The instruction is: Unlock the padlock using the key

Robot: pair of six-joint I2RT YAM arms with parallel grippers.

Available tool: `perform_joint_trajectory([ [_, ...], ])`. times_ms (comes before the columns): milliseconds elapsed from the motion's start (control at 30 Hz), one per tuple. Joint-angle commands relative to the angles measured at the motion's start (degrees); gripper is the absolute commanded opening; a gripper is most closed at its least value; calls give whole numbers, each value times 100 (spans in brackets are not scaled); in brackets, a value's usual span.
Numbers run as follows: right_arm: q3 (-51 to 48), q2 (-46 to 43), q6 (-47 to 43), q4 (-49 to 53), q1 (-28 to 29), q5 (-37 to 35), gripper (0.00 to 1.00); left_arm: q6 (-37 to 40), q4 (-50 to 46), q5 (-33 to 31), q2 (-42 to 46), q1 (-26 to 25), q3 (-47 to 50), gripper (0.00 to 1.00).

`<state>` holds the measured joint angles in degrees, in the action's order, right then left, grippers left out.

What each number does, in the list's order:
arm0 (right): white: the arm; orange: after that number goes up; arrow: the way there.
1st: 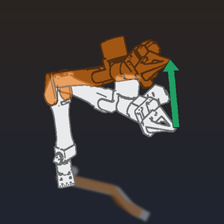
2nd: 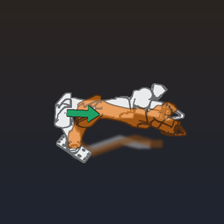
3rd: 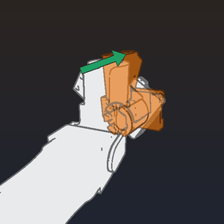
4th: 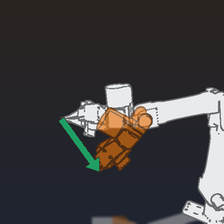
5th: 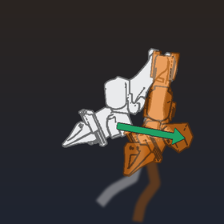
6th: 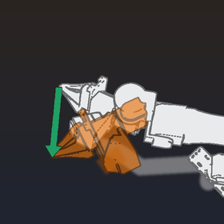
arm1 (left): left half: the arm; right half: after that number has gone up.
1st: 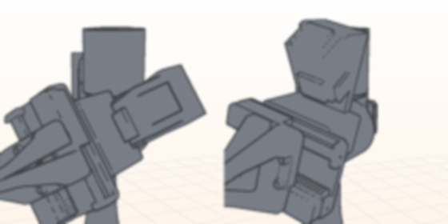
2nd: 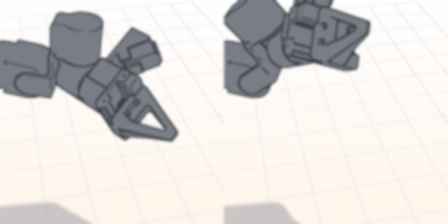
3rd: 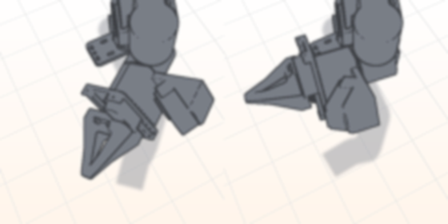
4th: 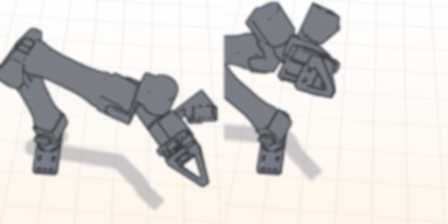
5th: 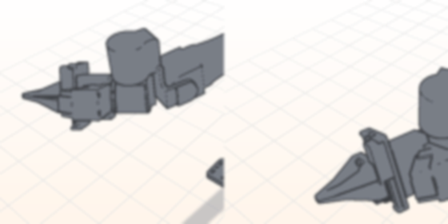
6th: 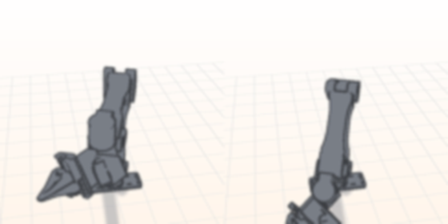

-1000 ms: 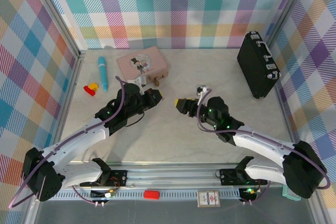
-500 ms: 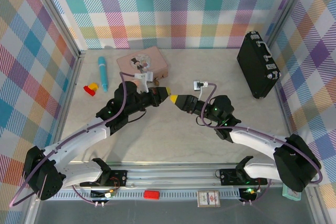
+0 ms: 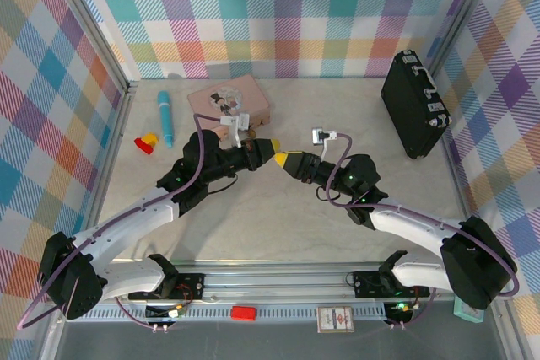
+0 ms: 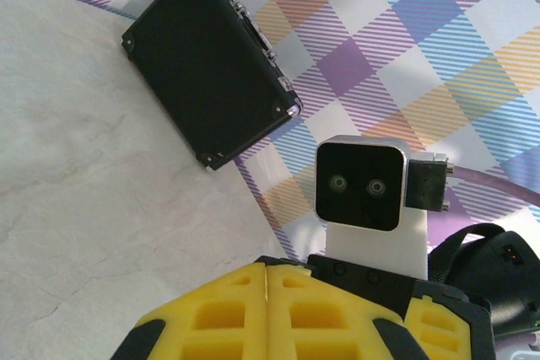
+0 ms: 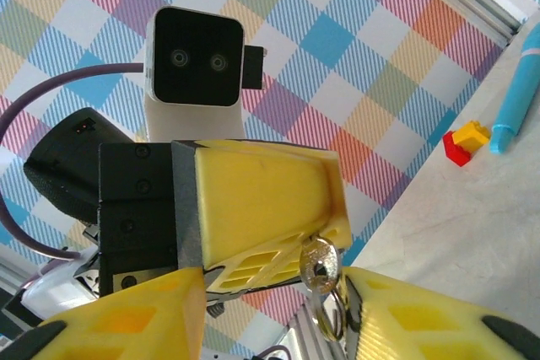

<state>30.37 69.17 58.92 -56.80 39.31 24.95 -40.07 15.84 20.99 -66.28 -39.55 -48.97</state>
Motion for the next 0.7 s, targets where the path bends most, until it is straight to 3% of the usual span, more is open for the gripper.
perform_joint_trajectory([
  [0,-10,-92,-151,-219,-37,77,41,-73,253,166,4,9,59,0],
  [667,39,-333,-205,106,-38,-131,12,-195,376,221,7,-136,222,0],
])
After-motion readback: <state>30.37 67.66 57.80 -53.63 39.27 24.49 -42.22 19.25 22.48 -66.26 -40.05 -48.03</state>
